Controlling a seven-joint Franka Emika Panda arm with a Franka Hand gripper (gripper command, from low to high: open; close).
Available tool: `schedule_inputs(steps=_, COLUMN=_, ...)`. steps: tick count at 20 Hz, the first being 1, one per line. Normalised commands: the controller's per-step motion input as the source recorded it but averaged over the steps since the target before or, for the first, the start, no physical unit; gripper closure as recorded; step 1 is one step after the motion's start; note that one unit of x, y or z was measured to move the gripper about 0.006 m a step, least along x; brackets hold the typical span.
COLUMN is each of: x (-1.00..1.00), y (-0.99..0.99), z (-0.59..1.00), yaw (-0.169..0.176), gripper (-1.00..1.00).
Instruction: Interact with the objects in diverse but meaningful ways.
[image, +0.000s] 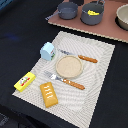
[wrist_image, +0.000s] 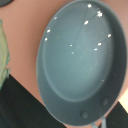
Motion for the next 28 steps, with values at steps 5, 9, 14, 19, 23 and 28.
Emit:
schedule_inputs(steps=5, x=0.74, y=-0.36, z=0.49, yaw=-0.053, gripper=-1.0)
schedule_inputs(steps=9, x=0.55, y=-0.66, z=0.29, yaw=-0.04, gripper=-1.0)
schedule_inputs(steps=14, x=0.35, y=-0.8, z=0.17, yaw=-0.024, gripper=-1.0)
schedule_inputs(steps=19, x=0.19, y=-0.89, z=0.06, yaw=-0.004, gripper=-1.0)
schedule_inputs(steps=23, x=0.18, y=-0.88, z=0.04, yaw=-0.002, gripper=-1.0)
schedule_inputs(steps=28, x=0.18, y=-0.81, z=0.02, yaw=-0.025, gripper=-1.0)
